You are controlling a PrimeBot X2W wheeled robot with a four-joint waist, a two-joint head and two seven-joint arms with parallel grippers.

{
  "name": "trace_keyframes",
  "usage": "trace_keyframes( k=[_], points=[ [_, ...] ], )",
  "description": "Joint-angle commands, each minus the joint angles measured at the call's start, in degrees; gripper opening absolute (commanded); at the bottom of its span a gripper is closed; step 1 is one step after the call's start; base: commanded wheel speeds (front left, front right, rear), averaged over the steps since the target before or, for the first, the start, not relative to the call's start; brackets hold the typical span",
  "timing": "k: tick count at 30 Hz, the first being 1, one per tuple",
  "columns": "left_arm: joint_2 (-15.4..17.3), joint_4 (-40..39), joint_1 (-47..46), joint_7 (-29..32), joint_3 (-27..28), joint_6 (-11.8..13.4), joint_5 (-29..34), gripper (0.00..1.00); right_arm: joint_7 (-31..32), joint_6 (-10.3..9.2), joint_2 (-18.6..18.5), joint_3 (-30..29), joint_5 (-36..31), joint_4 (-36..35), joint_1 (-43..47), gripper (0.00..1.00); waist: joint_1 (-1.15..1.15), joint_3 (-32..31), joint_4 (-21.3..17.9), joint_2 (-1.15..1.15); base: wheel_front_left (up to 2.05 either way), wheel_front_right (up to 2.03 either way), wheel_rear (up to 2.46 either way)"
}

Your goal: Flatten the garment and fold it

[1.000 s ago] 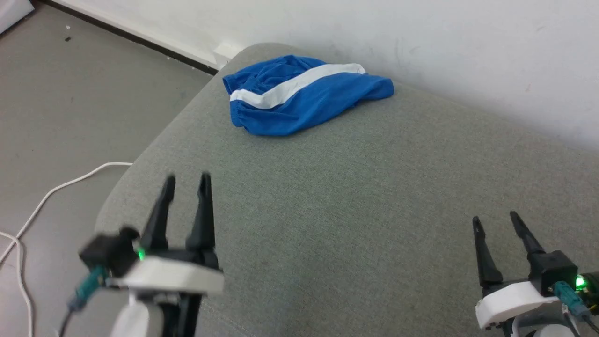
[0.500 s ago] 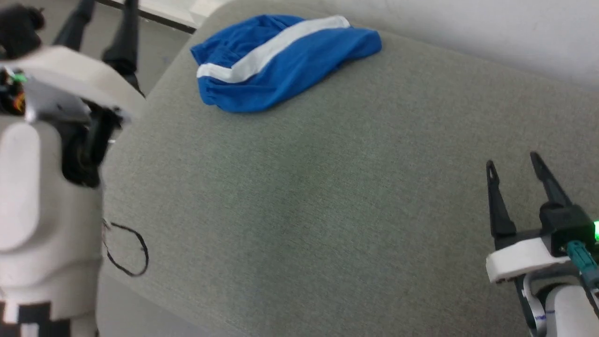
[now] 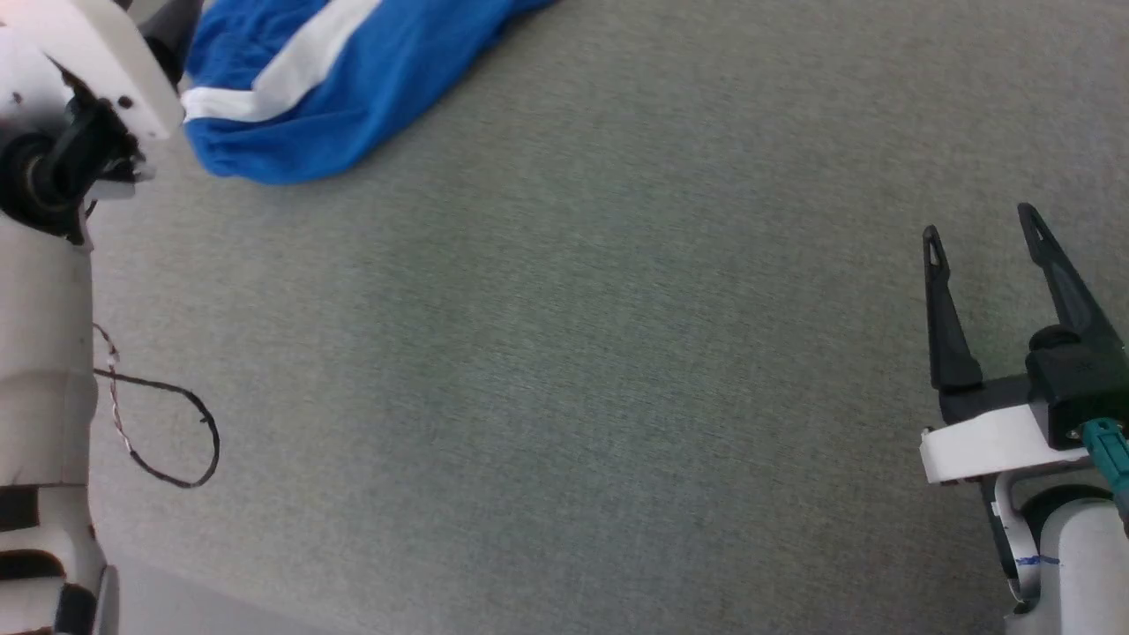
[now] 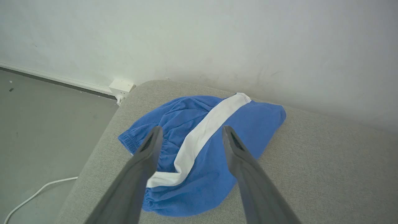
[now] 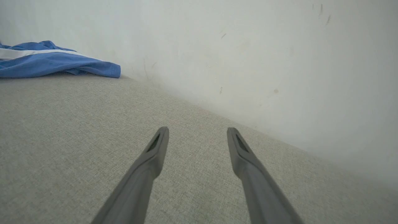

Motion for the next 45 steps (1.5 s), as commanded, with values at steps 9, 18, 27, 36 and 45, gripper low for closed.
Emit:
trace_keyframes(
  k=[9, 18, 27, 36, 45],
  points=[
    [4.33, 7.39, -1.29, 4.55, -1.88, -0.24, 0.32, 1.00, 1.29, -0.11, -0.07, 1.39, -1.80, -6.22, -2.30, 1.00, -0.01, 7.74, -8.48, 0.00, 0.00, 0.00, 0.00],
    [6.84, 13.71, -1.54, 8.03, -6.49, -0.45, 3.83, 1.00, 2.68, -0.11, -0.07, 1.76, -2.58, -8.66, -2.09, 1.00, -0.01, 10.64, -9.94, 0.00, 0.00, 0.00, 0.00],
    [7.82, 15.83, -0.30, 6.92, -9.46, -0.86, 3.43, 0.00, 3.03, -0.11, -0.07, 2.10, -2.59, -9.51, -2.66, 1.00, -0.01, 11.18, -10.93, 0.00, 0.00, 0.00, 0.00],
    [8.18, 12.85, -1.04, -1.55, -9.64, -0.96, -4.42, 0.00, 1.99, -0.11, -0.07, 1.79, -1.22, -7.61, -2.54, 1.00, -0.01, 6.91, -10.71, 0.00, 0.00, 0.00, 0.00],
    [9.92, 8.21, -4.20, -6.39, -10.70, -0.97, -8.58, 0.00, -1.32, -0.11, -0.07, 0.93, 3.17, -2.62, -1.31, 1.00, -0.01, -1.95, -11.27, 0.00, 0.00, 0.00, 0.00]
  ],
)
